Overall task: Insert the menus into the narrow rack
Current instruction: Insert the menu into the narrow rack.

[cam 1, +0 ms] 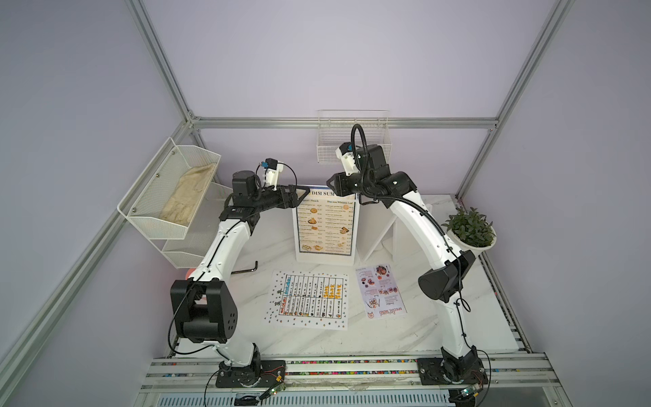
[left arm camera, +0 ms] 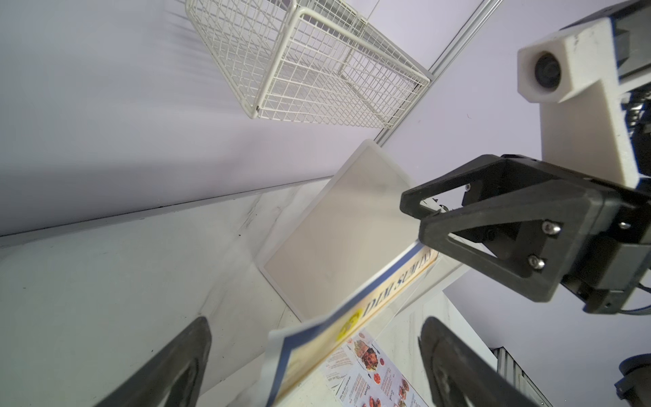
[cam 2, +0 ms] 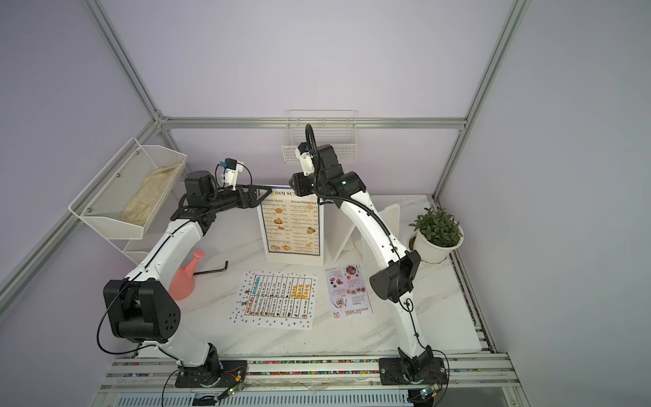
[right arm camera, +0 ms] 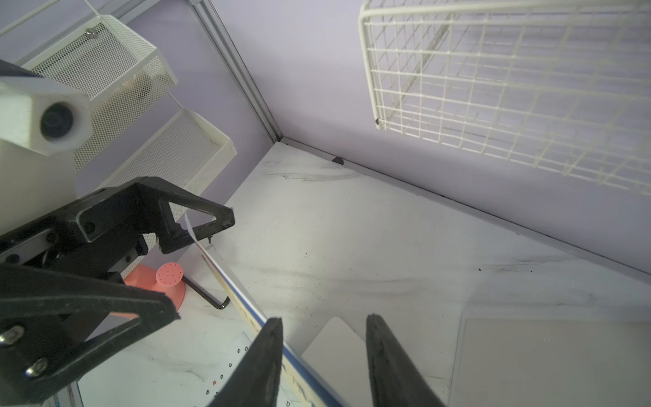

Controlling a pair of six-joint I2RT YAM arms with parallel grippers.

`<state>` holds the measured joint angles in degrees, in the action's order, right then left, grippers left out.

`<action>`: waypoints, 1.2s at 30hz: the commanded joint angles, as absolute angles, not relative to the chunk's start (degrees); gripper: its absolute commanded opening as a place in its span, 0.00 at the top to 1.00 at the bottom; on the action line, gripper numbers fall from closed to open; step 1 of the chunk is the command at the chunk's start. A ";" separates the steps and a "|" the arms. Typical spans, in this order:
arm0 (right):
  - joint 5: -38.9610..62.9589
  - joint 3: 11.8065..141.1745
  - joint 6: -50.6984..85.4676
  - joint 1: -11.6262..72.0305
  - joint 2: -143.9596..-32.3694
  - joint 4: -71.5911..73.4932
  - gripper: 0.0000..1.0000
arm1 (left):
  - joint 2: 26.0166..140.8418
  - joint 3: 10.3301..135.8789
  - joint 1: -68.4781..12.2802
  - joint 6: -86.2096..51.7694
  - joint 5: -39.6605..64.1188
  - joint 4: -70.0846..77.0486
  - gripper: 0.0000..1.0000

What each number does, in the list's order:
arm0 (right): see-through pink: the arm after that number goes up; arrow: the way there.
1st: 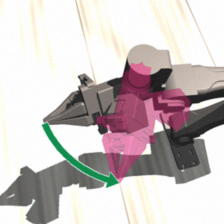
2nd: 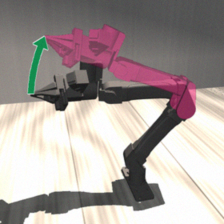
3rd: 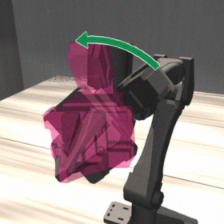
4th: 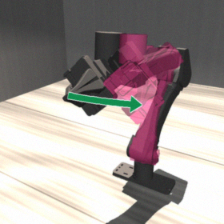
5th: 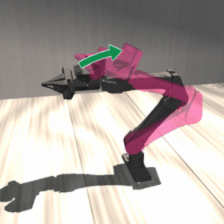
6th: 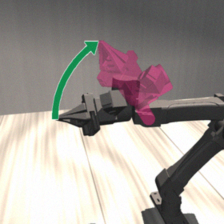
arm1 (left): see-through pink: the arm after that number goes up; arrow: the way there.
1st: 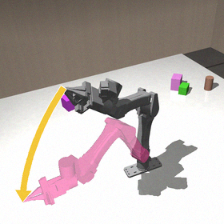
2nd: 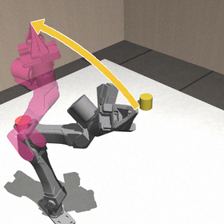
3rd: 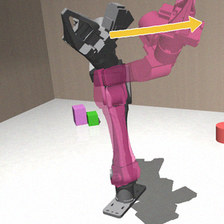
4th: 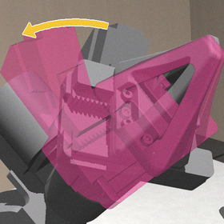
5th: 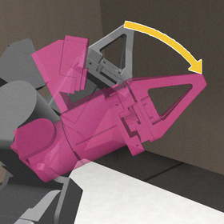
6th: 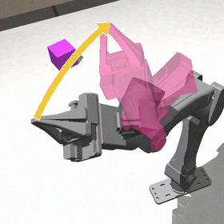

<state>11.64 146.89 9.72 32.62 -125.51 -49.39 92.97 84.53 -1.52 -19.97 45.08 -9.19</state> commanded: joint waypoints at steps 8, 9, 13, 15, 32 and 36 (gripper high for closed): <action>12.89 144.00 8.13 33.33 -123.46 -50.37 0.57 | 89.82 84.29 -1.36 -19.69 43.81 -8.52 0.00; 12.85 143.71 8.13 33.34 -123.33 -50.29 0.57 | 89.84 84.34 -1.40 -19.70 43.83 -8.52 0.00; 12.87 143.26 8.06 33.40 -122.89 -50.14 0.57 | 89.99 84.35 -1.39 -19.80 43.94 -8.41 0.00; 12.81 143.27 7.93 33.40 -122.85 -49.93 0.57 | 89.91 84.22 -1.39 -19.81 43.98 -8.43 0.00; 9.08 148.33 6.77 33.40 -125.34 -50.32 0.54 | 89.20 83.50 -1.40 -19.92 44.27 -8.03 0.00; 8.59 148.51 6.51 33.40 -125.61 -51.31 0.54 | 89.21 83.43 -1.41 -19.86 44.29 -8.00 0.00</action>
